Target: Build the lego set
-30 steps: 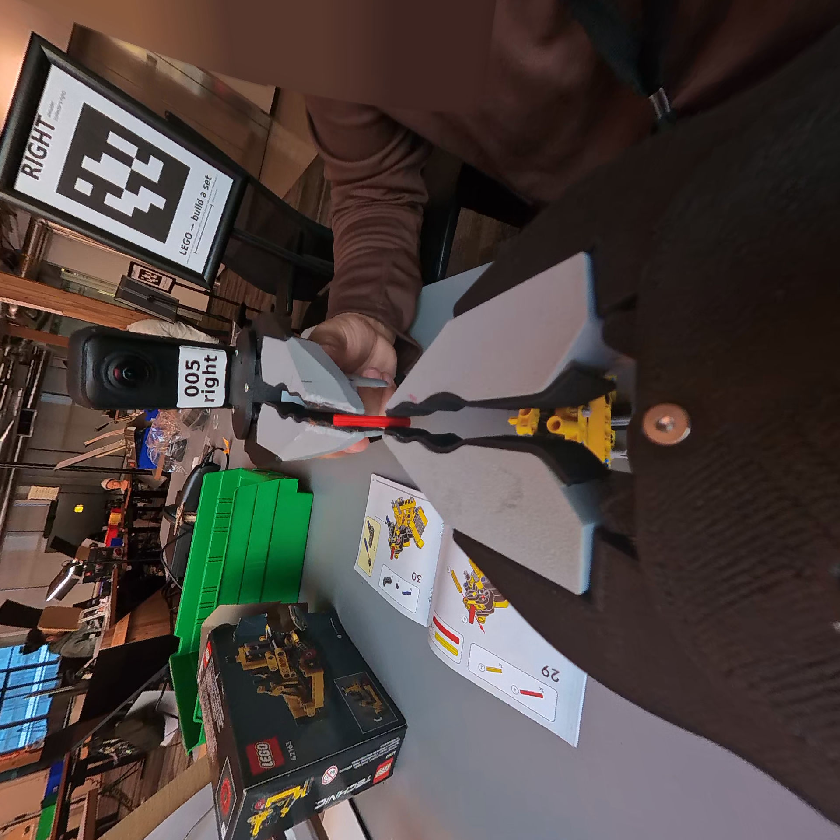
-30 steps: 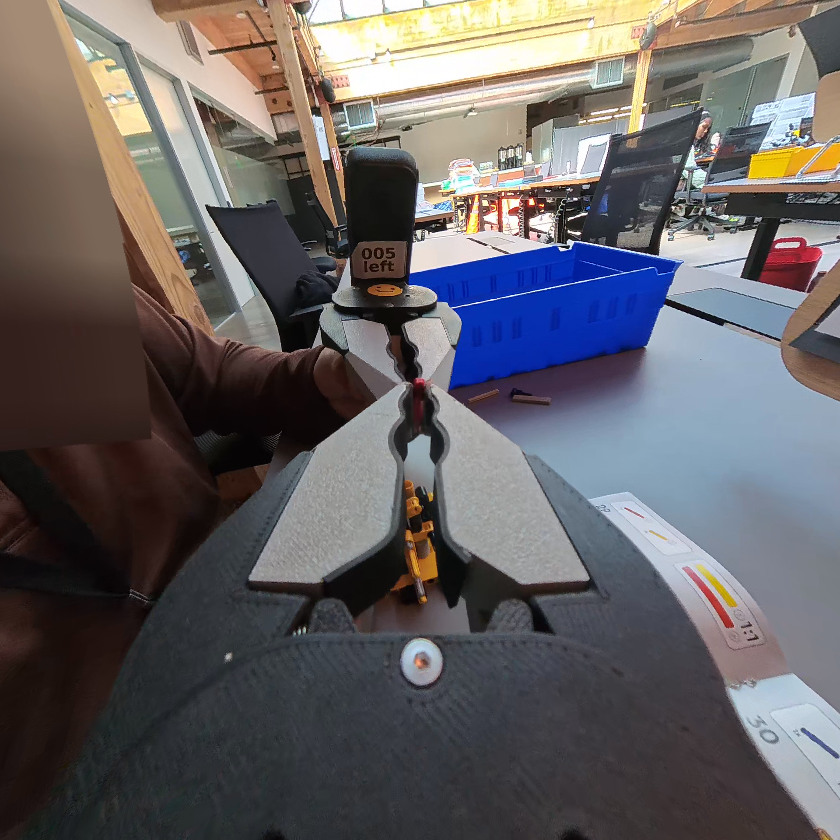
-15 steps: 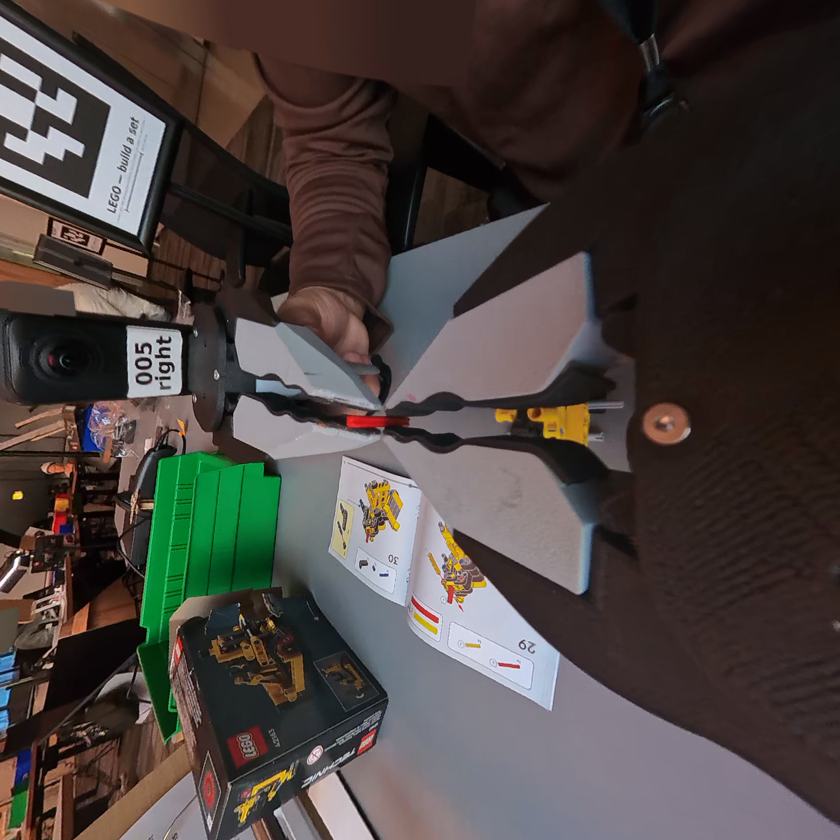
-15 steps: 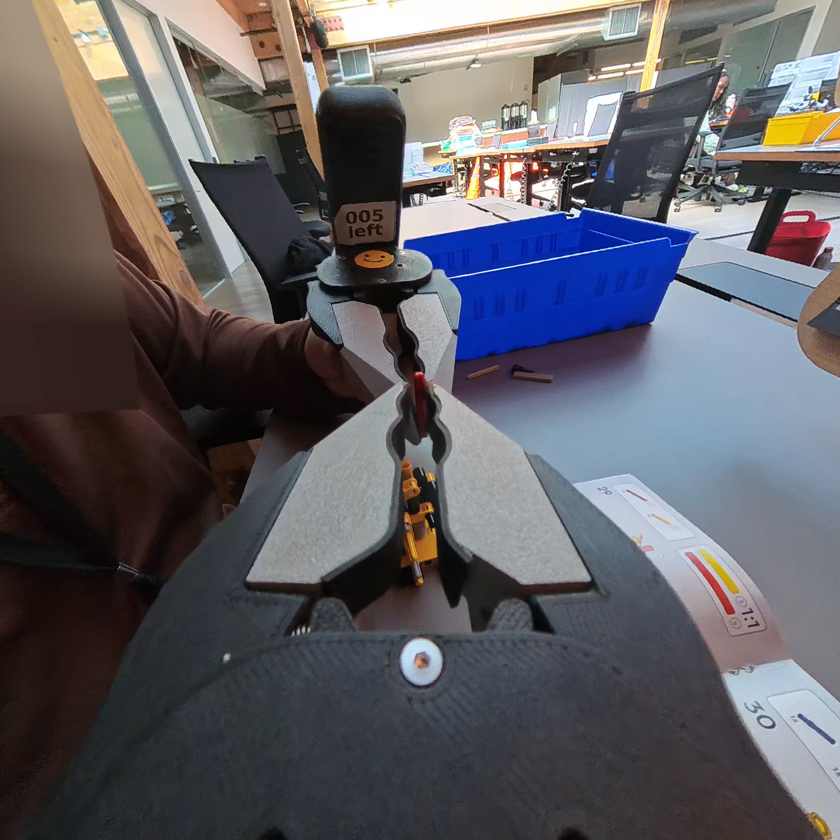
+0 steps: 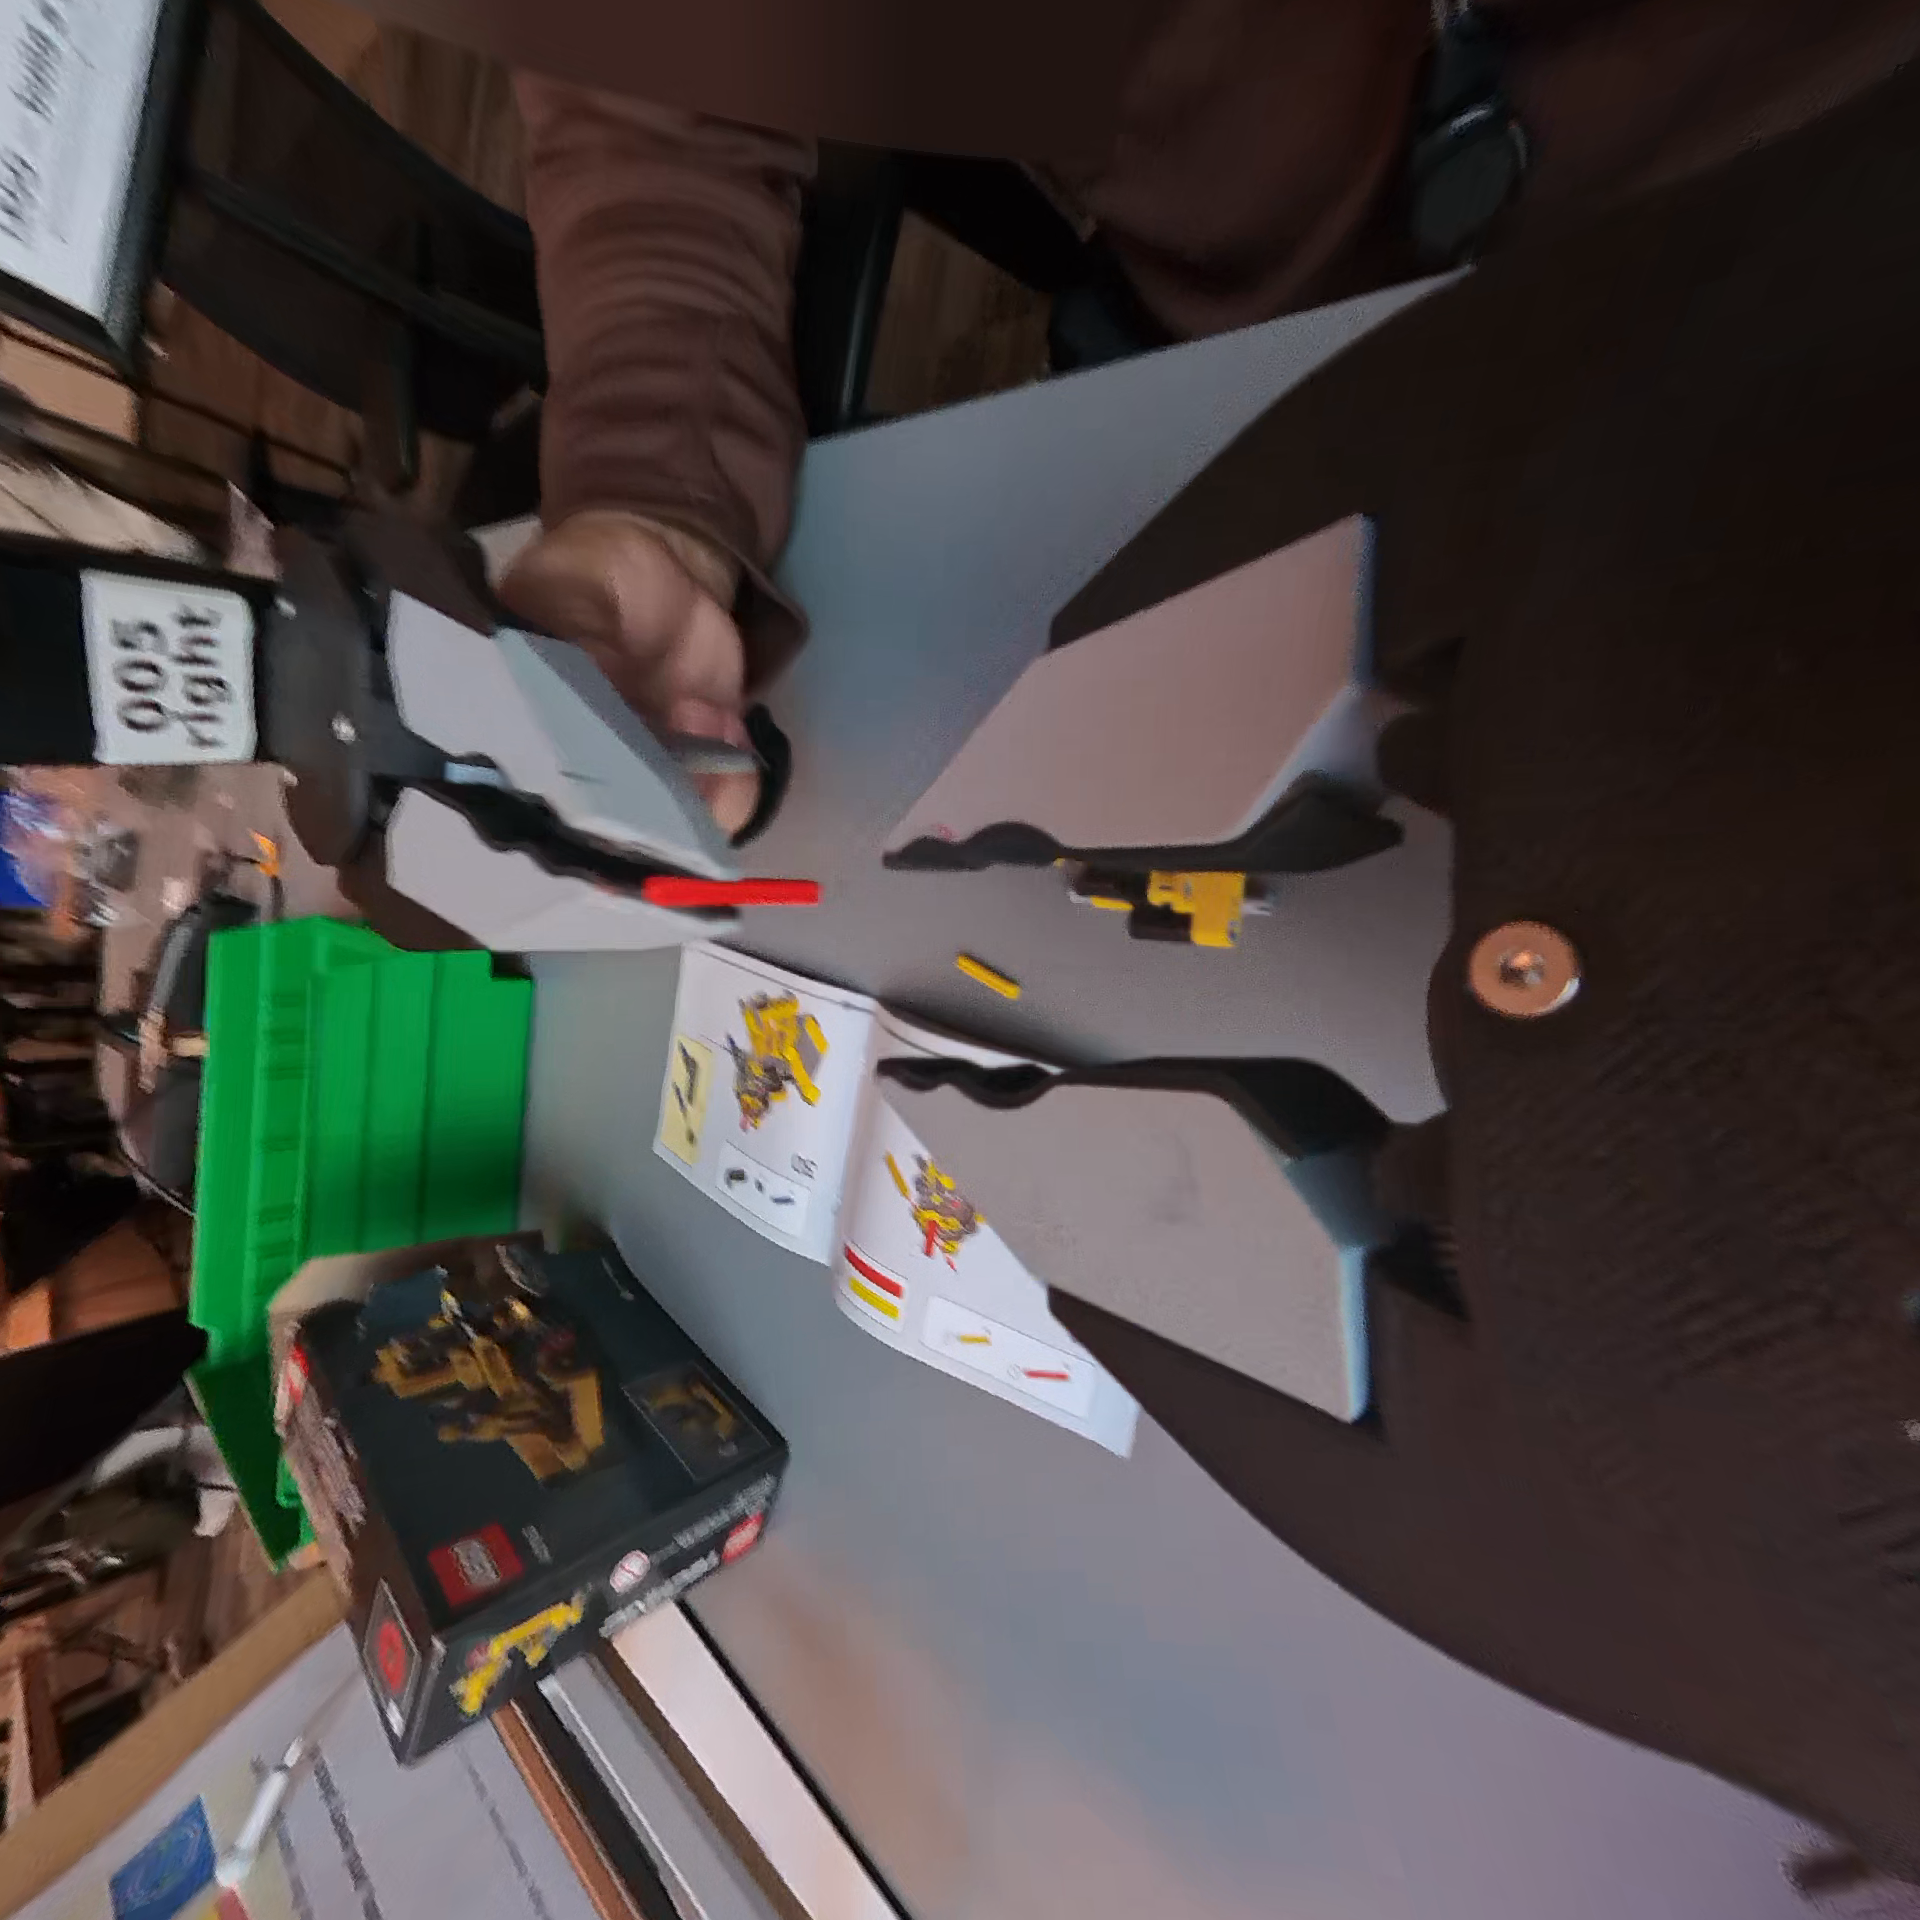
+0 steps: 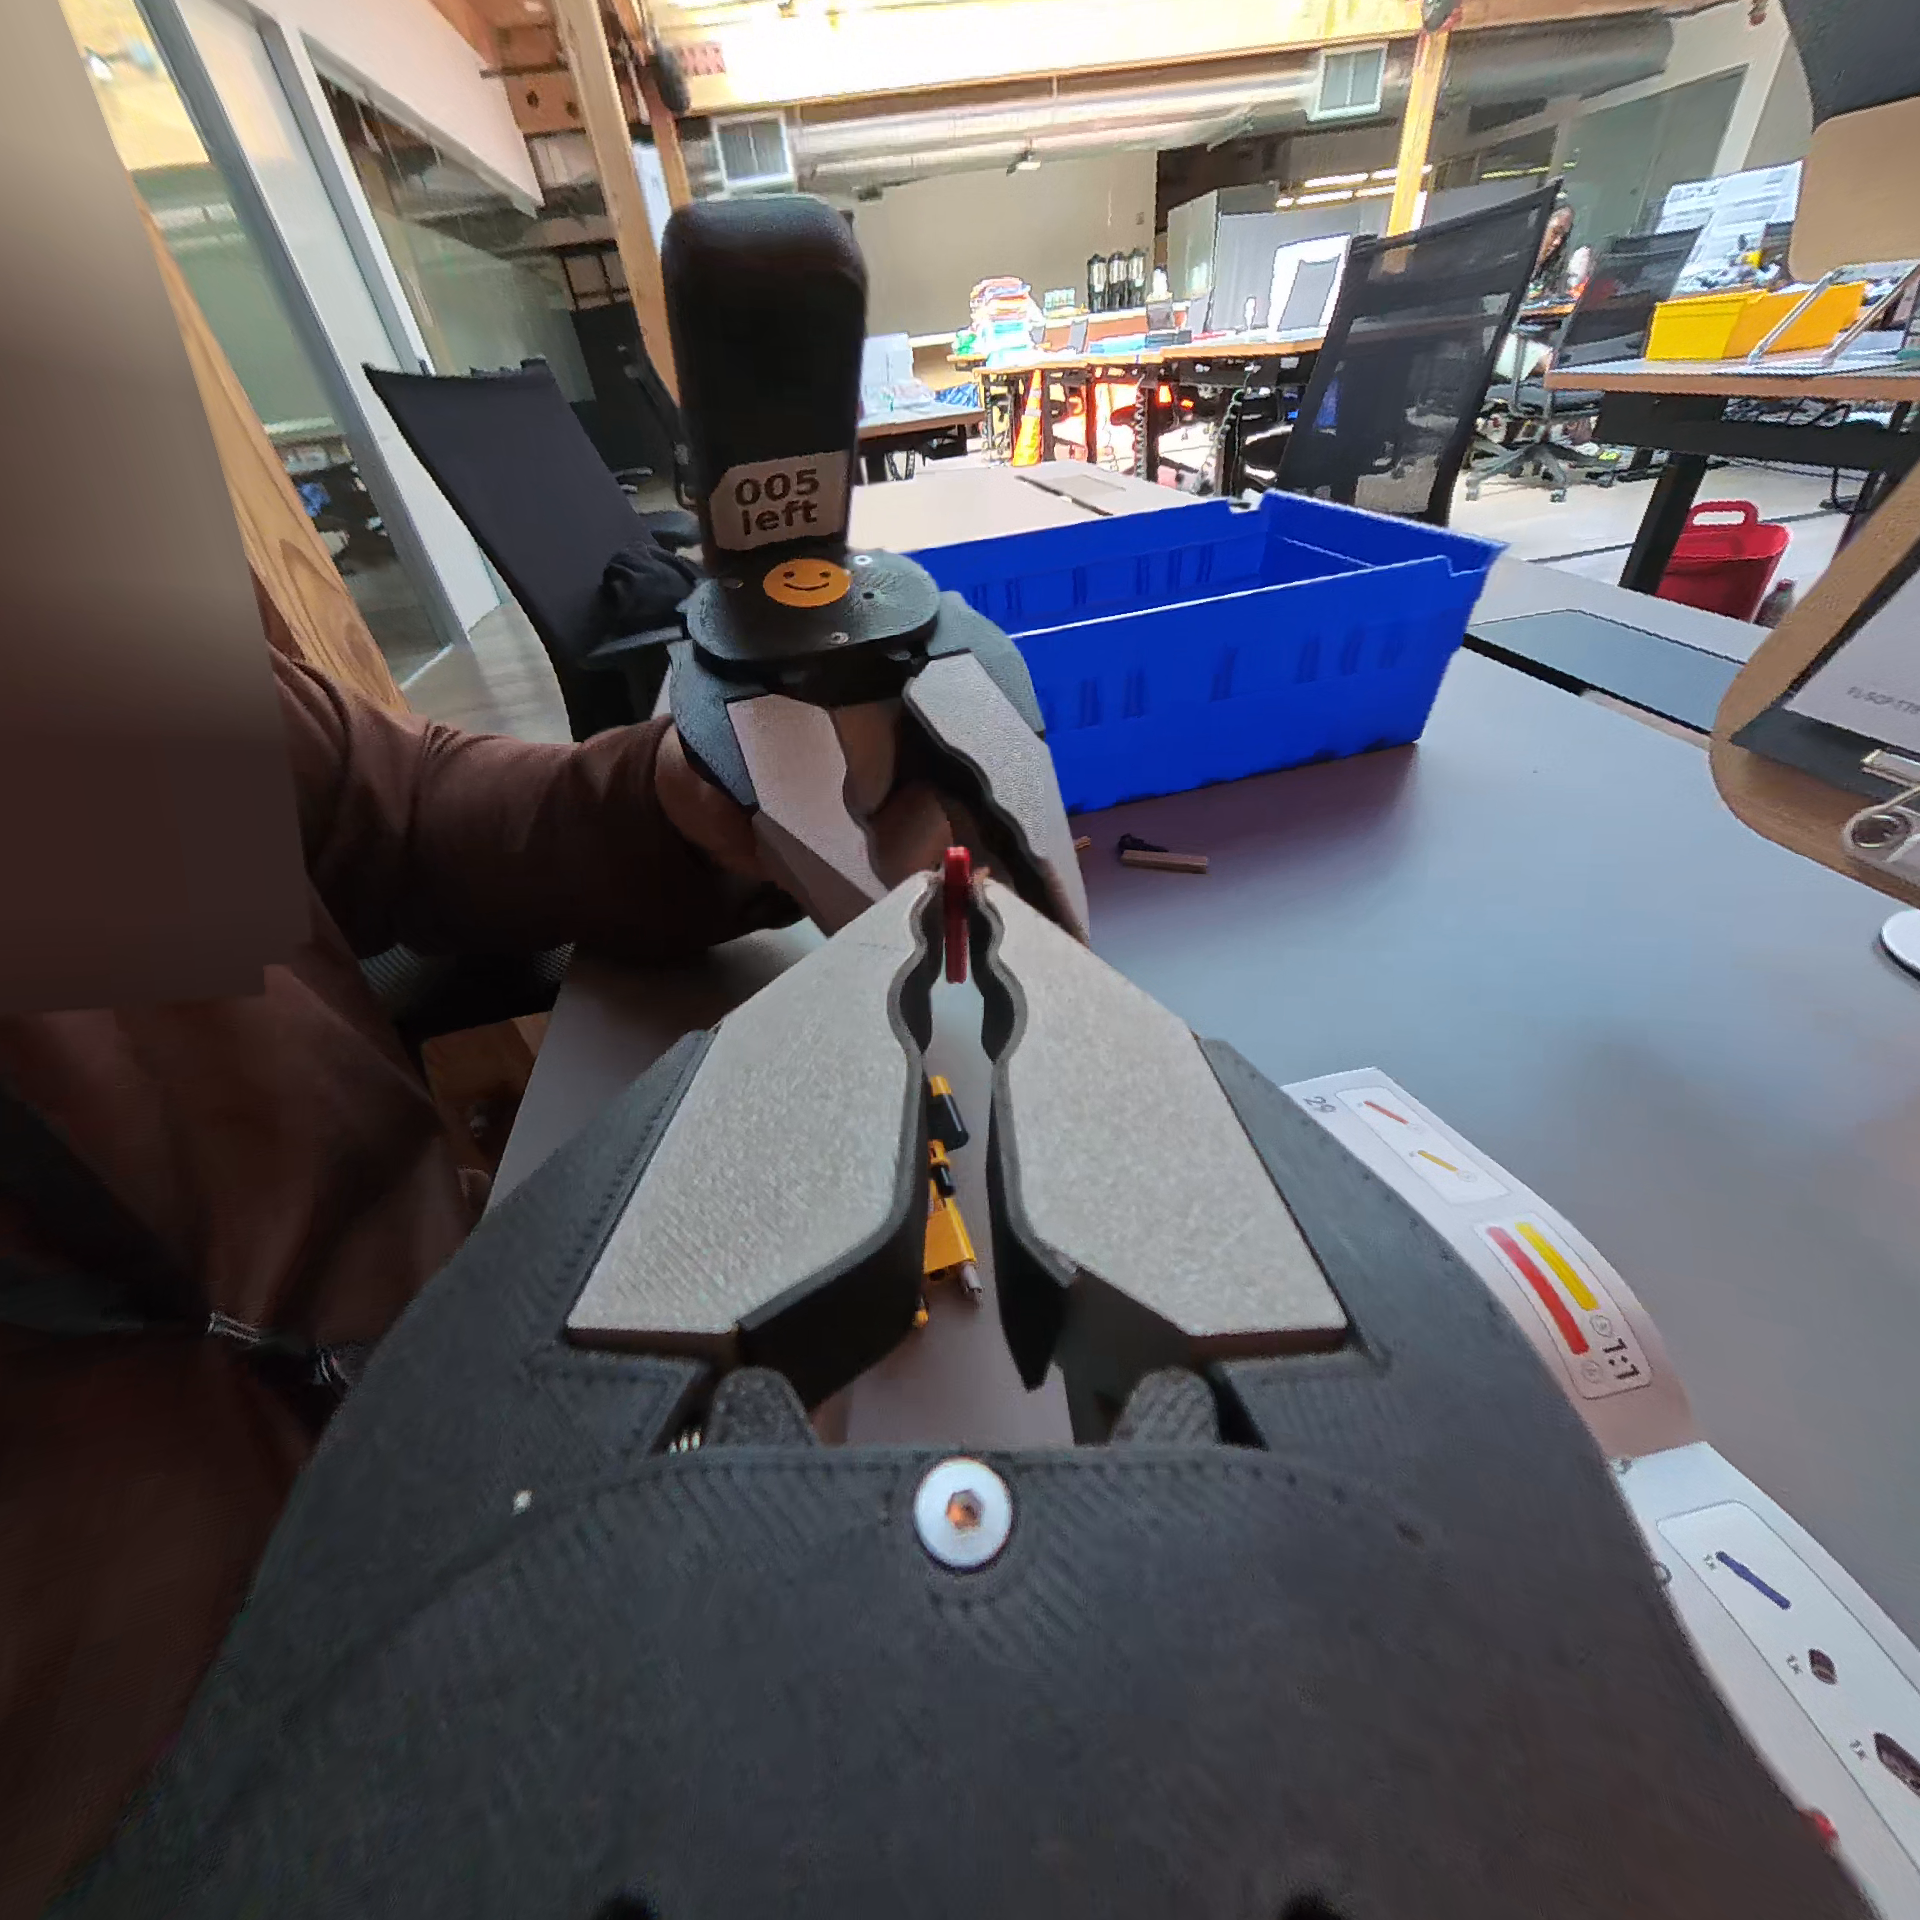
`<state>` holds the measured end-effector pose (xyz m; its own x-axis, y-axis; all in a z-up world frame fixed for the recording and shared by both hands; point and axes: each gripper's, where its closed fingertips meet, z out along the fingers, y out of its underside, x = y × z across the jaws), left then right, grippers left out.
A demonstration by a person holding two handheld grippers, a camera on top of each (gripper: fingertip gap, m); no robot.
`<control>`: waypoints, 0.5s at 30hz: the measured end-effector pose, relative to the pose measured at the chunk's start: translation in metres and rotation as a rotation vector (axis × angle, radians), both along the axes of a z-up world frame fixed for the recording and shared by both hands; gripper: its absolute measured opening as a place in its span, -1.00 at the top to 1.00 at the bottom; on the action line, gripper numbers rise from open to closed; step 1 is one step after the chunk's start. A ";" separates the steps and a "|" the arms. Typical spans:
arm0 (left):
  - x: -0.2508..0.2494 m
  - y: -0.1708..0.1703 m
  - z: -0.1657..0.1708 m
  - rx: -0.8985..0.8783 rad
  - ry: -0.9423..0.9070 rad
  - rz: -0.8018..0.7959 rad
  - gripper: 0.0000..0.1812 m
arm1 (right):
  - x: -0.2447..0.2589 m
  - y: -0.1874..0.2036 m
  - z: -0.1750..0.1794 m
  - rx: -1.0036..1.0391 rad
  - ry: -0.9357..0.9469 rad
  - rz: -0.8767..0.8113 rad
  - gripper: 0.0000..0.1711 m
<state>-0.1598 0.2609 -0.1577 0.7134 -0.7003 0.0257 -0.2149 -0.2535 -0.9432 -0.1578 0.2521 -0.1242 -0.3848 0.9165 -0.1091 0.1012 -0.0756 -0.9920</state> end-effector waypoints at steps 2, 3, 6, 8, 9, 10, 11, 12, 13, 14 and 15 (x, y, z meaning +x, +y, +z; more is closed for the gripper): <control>-0.003 -0.009 -0.004 -0.022 0.009 -0.015 0.52 | 0.002 0.008 0.001 -0.037 0.002 -0.018 1.00; -0.002 -0.017 -0.006 -0.040 0.001 -0.038 0.50 | 0.003 0.012 0.002 -0.055 0.004 -0.026 1.00; 0.000 -0.036 -0.019 -0.117 0.011 -0.082 0.40 | 0.006 0.017 0.007 -0.094 0.022 -0.026 1.00; 0.001 -0.045 -0.027 -0.157 0.025 -0.103 0.37 | 0.007 0.017 0.008 -0.102 0.023 -0.020 1.00; 0.002 -0.046 -0.030 -0.160 0.036 -0.103 0.36 | 0.006 0.016 0.007 -0.100 0.021 -0.018 1.00; 0.002 -0.045 -0.033 -0.155 0.053 -0.100 0.36 | 0.006 0.015 0.006 -0.096 0.018 -0.014 1.00; 0.004 -0.045 -0.037 -0.156 0.075 -0.100 0.36 | 0.005 0.014 0.006 -0.091 0.014 -0.010 1.00; 0.005 -0.044 -0.041 -0.162 0.100 -0.100 0.38 | 0.005 0.012 0.005 -0.085 0.011 -0.006 1.00; 0.007 -0.043 -0.044 -0.162 0.123 -0.100 0.41 | 0.004 0.011 0.003 -0.080 0.005 -0.001 1.00; 0.008 -0.042 -0.046 -0.152 0.146 -0.093 0.43 | 0.004 0.010 0.002 -0.075 -0.002 0.002 1.00; 0.008 -0.039 -0.047 -0.140 0.167 -0.083 0.46 | 0.003 0.009 -0.001 -0.068 -0.011 0.004 1.00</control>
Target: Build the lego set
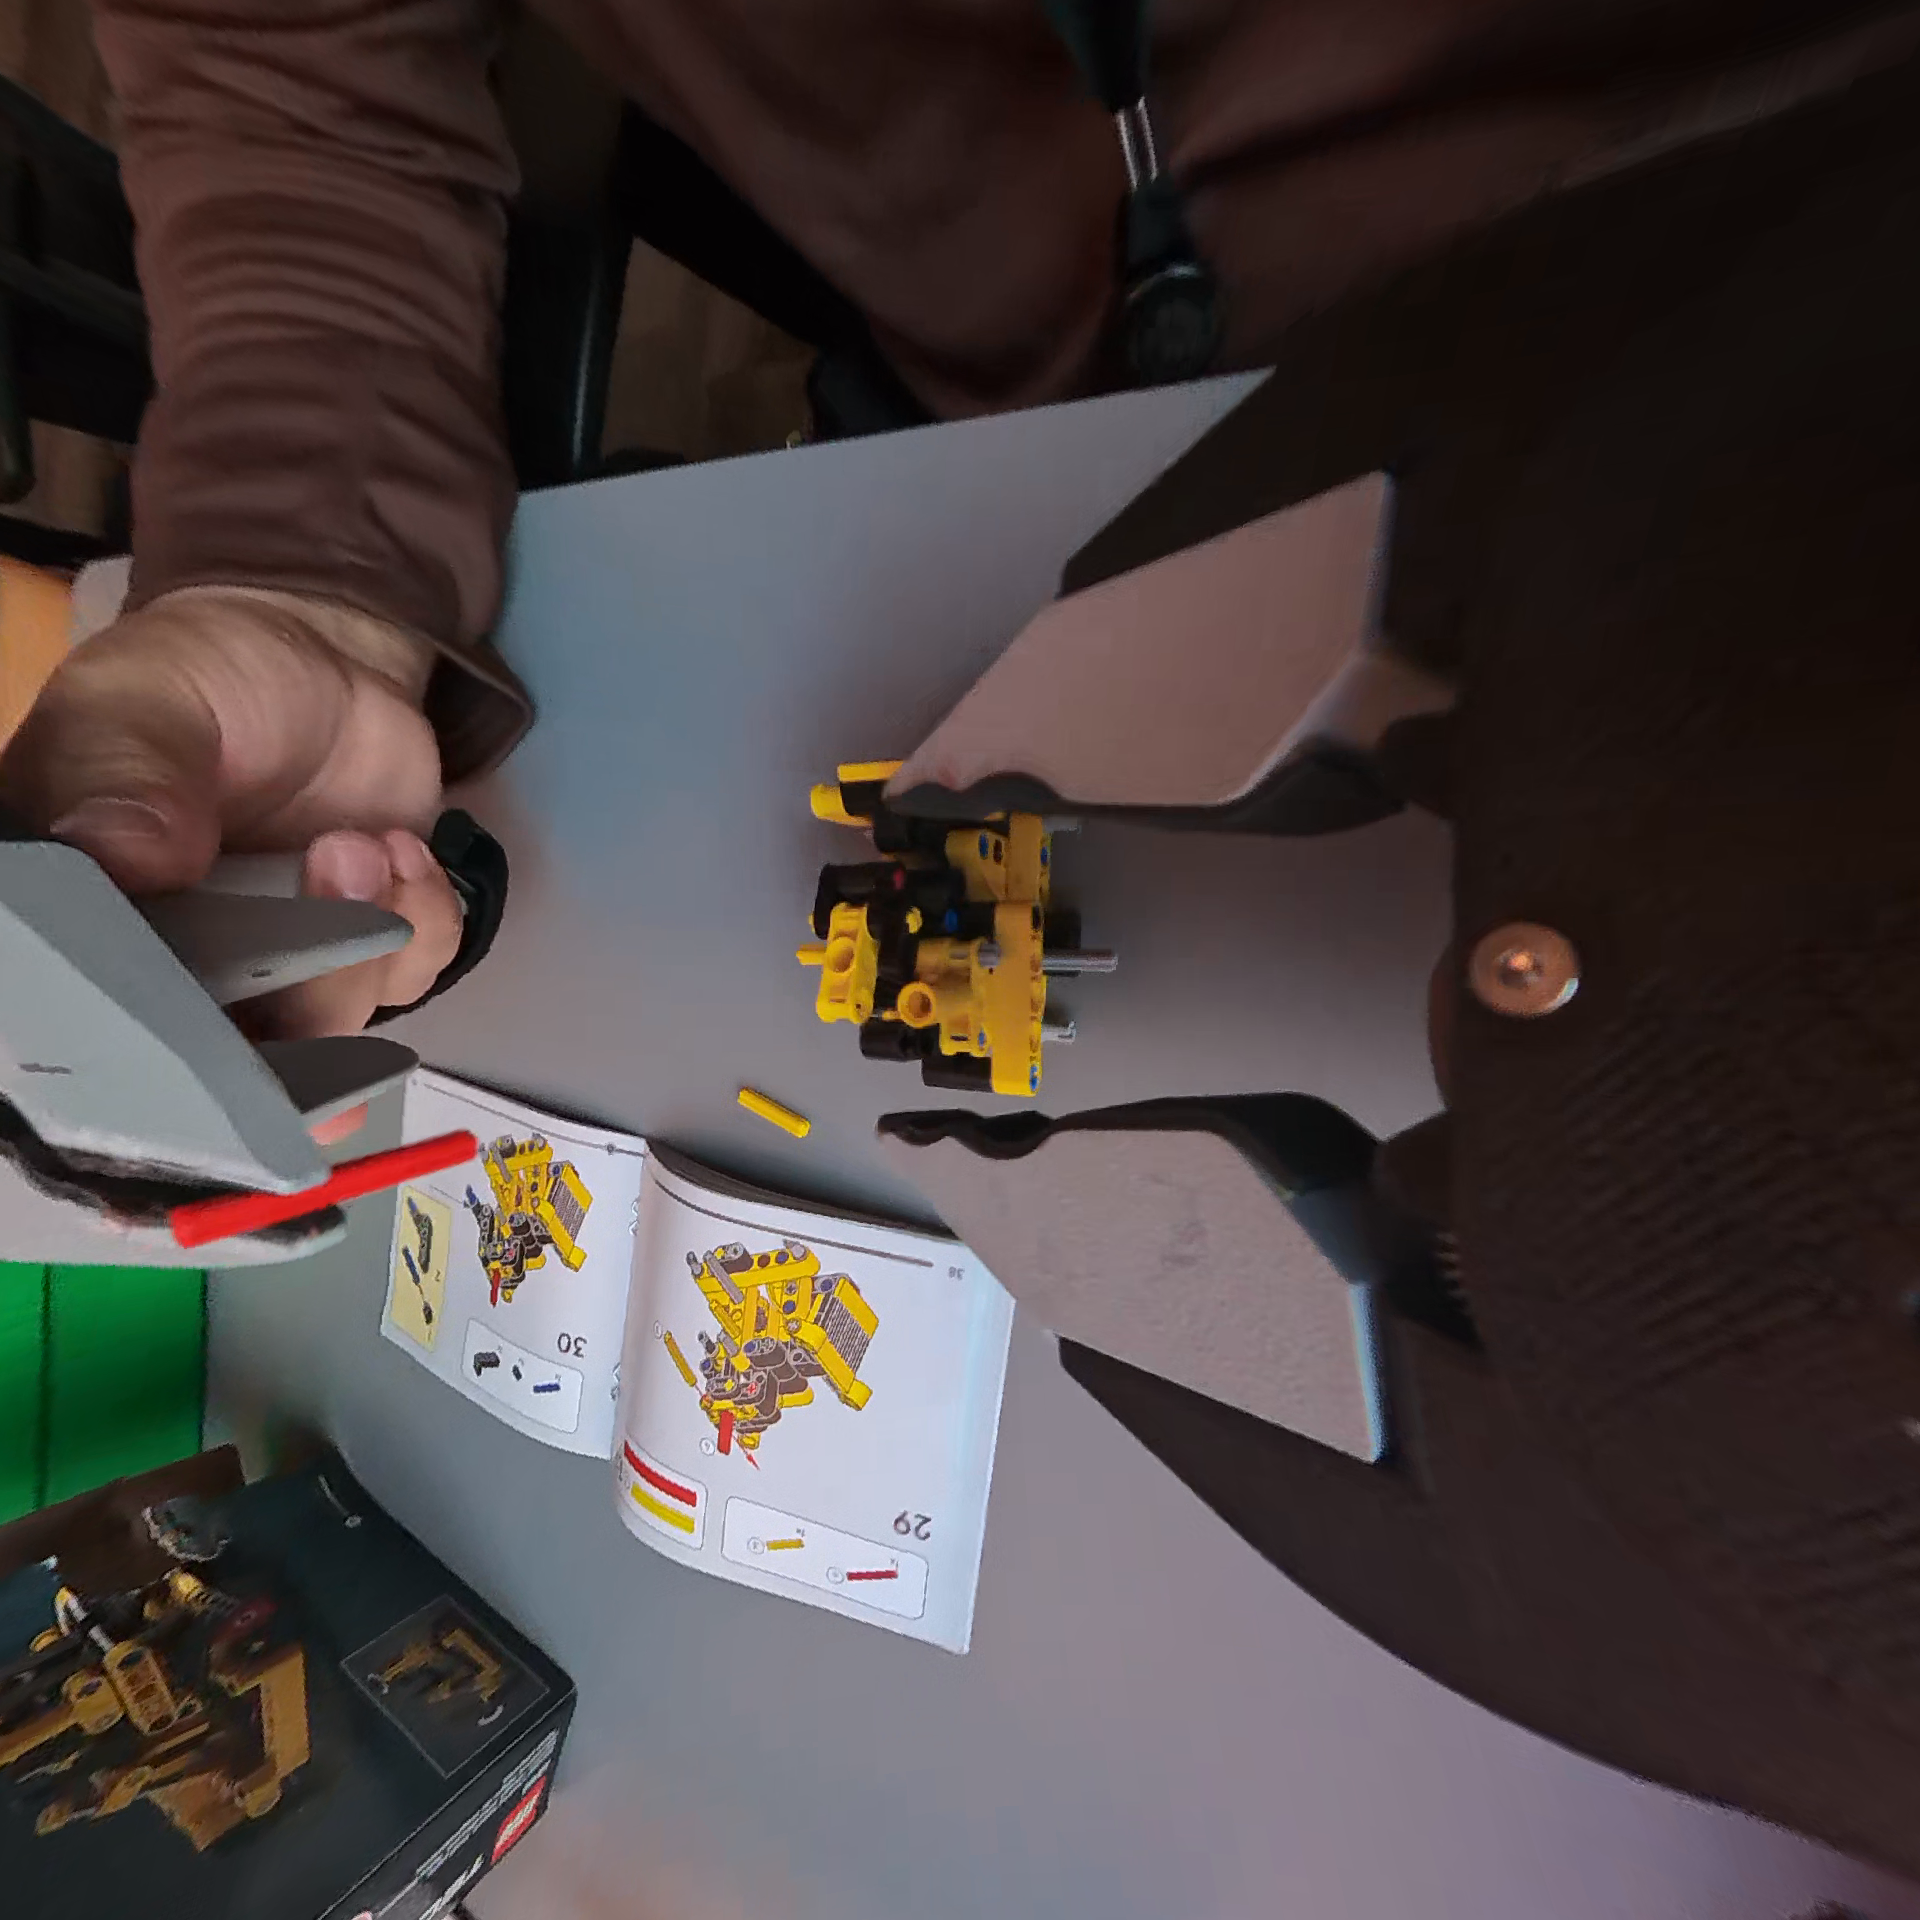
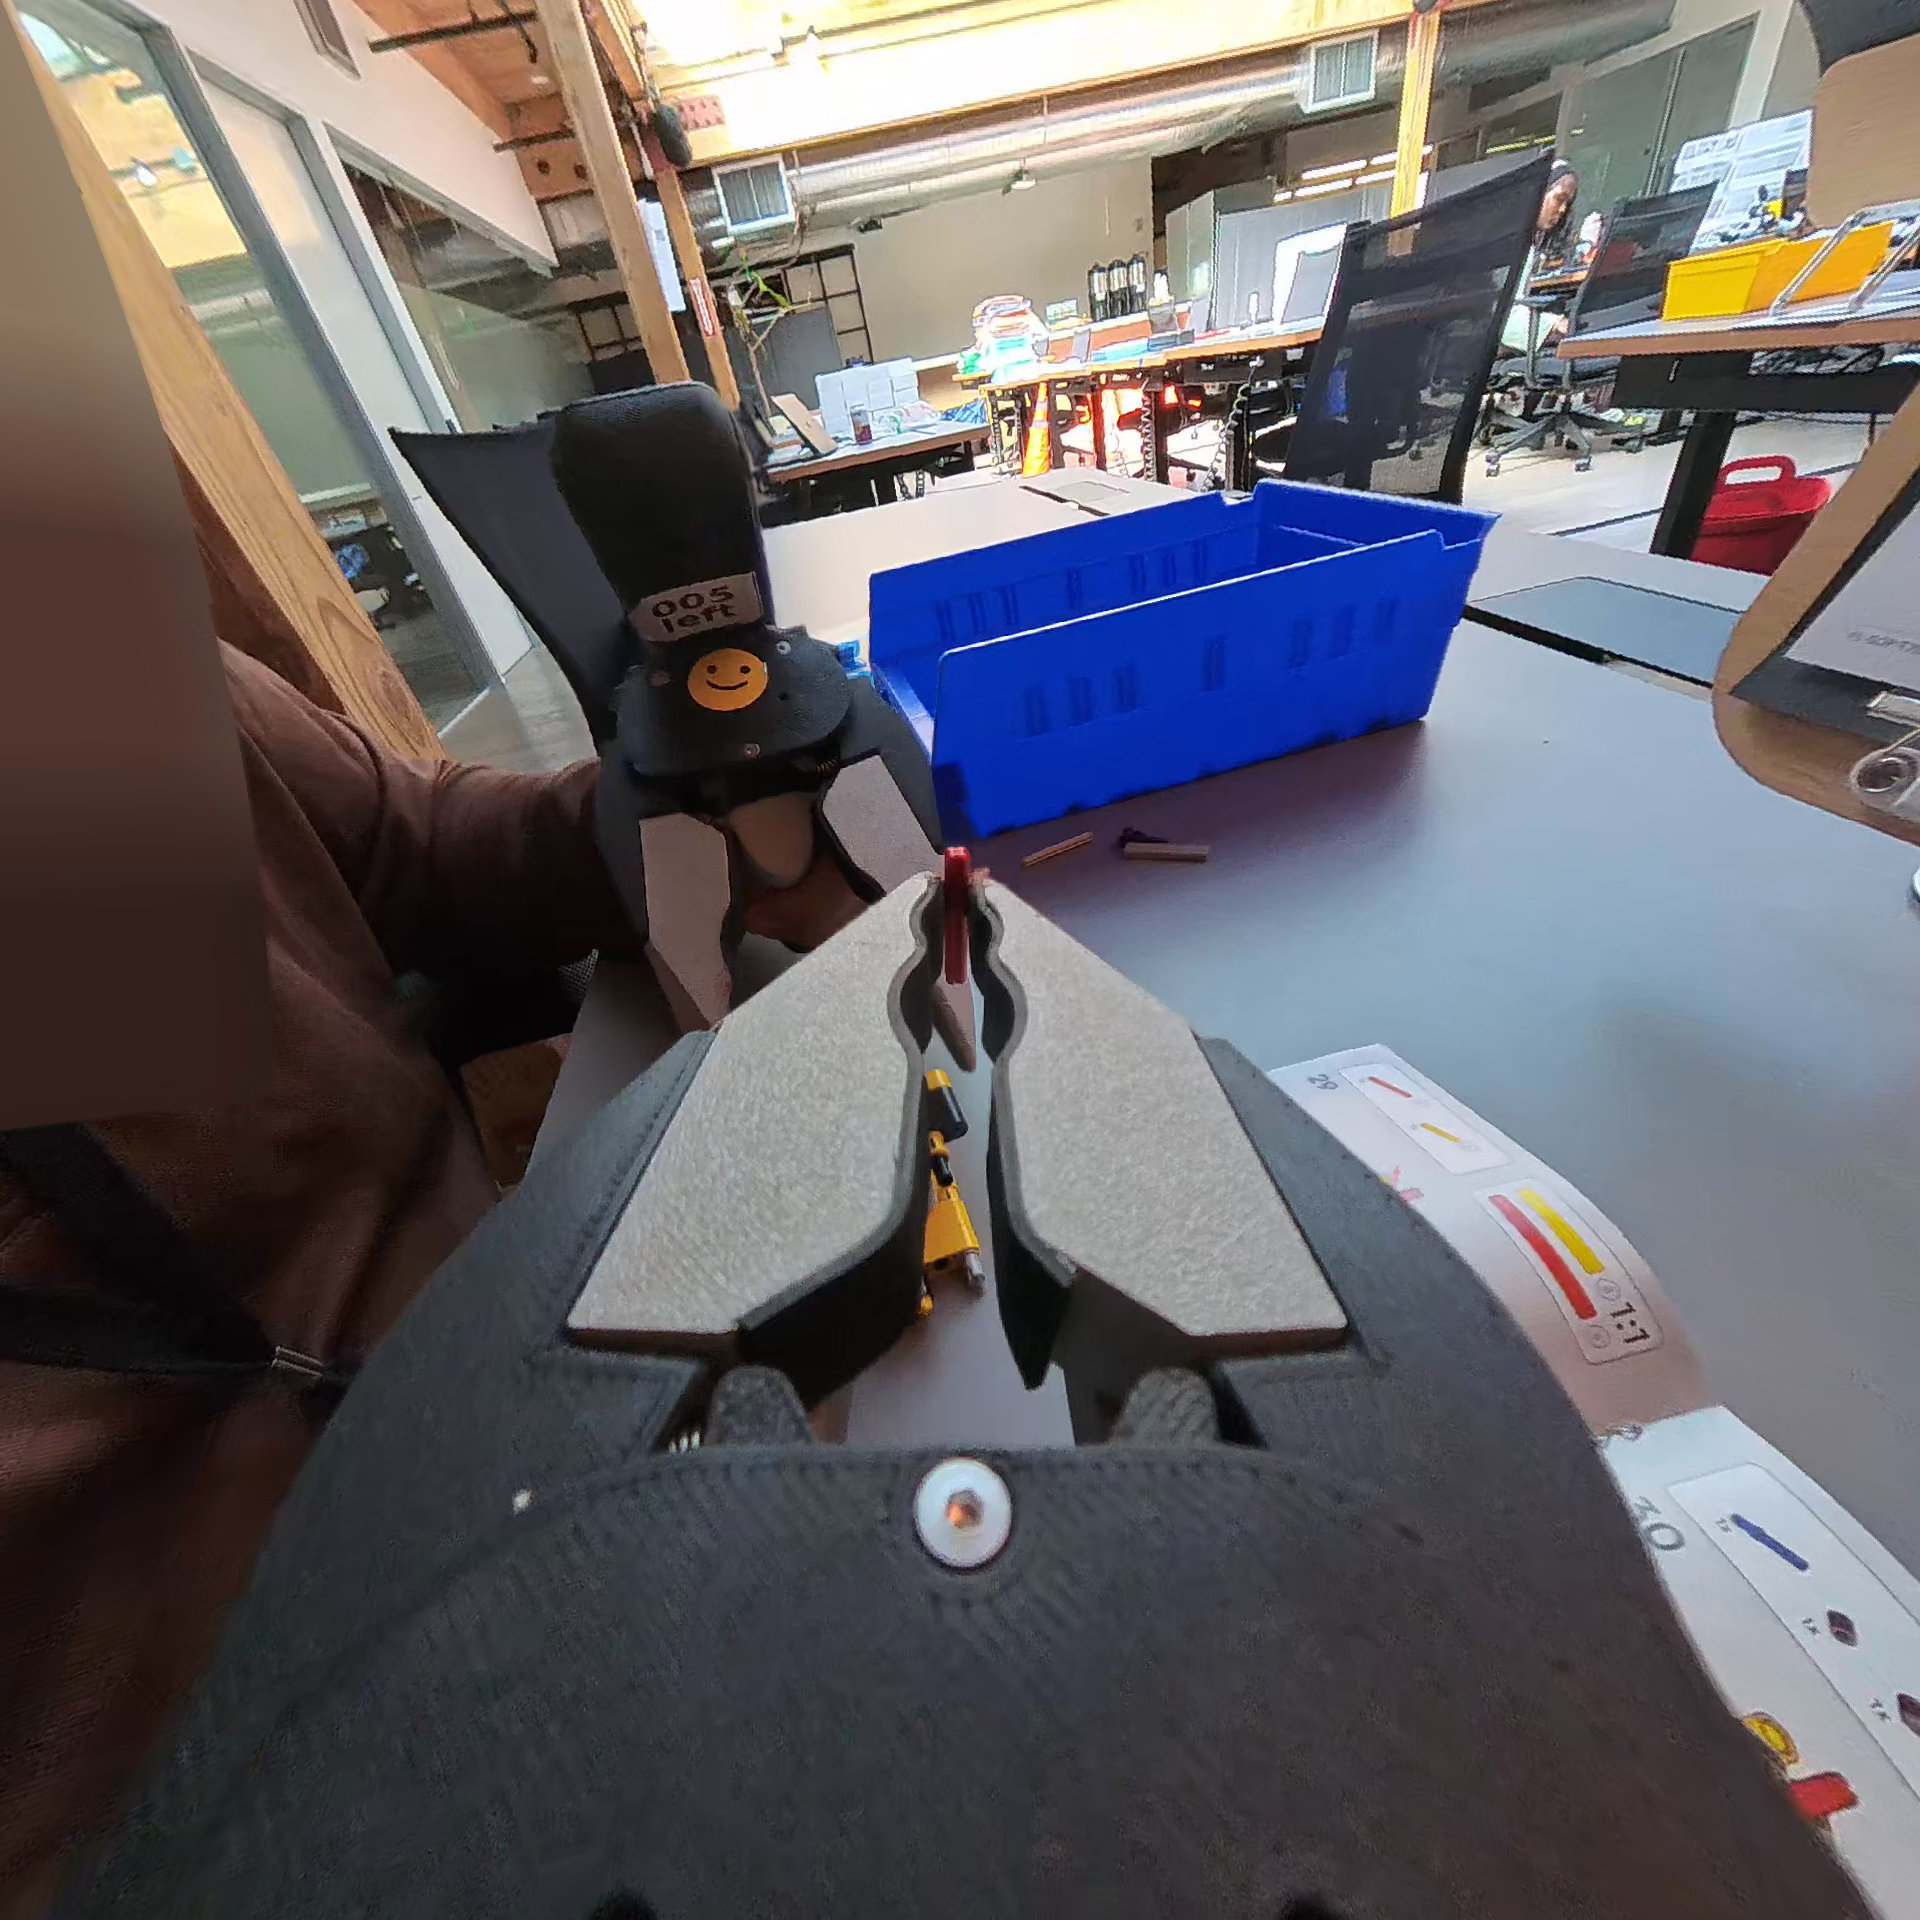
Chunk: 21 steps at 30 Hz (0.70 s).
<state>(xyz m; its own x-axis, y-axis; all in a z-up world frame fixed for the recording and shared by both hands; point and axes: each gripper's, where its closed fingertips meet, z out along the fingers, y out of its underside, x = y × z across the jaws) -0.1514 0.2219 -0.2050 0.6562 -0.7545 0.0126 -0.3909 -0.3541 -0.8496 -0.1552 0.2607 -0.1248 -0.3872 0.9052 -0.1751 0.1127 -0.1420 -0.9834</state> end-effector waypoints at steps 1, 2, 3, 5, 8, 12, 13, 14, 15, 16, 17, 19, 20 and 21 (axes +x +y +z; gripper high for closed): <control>0.001 0.002 -0.002 0.007 0.020 0.003 0.48 | -0.001 -0.001 -0.002 0.009 -0.010 0.002 1.00; 0.001 0.003 -0.005 0.006 0.040 0.012 0.51 | -0.002 -0.002 -0.005 0.020 -0.019 0.004 1.00; 0.002 0.005 -0.004 0.011 0.038 0.015 0.53 | -0.003 -0.004 -0.008 0.035 -0.030 0.008 1.00; 0.003 0.004 -0.003 0.015 0.038 0.001 0.60 | -0.004 -0.008 -0.013 0.071 -0.048 0.020 0.99; 0.002 0.005 0.001 0.028 0.006 0.001 0.67 | -0.004 -0.015 -0.023 0.115 -0.072 0.068 1.00; 0.002 0.003 0.001 -0.008 -0.058 -0.016 0.65 | -0.005 -0.025 -0.033 0.117 -0.097 0.153 1.00; 0.002 0.002 -0.001 -0.011 -0.062 -0.019 0.64 | -0.005 -0.026 -0.033 0.114 -0.094 0.169 1.00; 0.002 0.002 -0.003 -0.011 -0.061 -0.022 0.62 | -0.006 -0.027 -0.034 0.119 -0.093 0.179 1.00; 0.003 0.002 -0.005 -0.006 -0.061 -0.023 0.61 | -0.006 -0.027 -0.035 0.126 -0.095 0.189 1.00; 0.003 0.002 -0.006 0.001 -0.060 -0.026 0.60 | -0.006 -0.026 -0.035 0.131 -0.096 0.195 1.00; 0.003 0.002 -0.006 0.007 -0.059 -0.026 0.60 | -0.006 -0.024 -0.036 0.132 -0.096 0.197 1.00; 0.001 0.004 -0.006 0.015 -0.049 -0.024 0.66 | -0.006 -0.021 -0.038 0.115 -0.095 0.201 1.00; 0.001 0.004 -0.006 0.020 -0.043 -0.023 0.67 | -0.006 -0.020 -0.038 0.095 -0.091 0.204 1.00; 0.001 0.004 -0.006 0.024 -0.038 -0.023 0.67 | -0.007 -0.019 -0.036 0.067 -0.087 0.209 1.00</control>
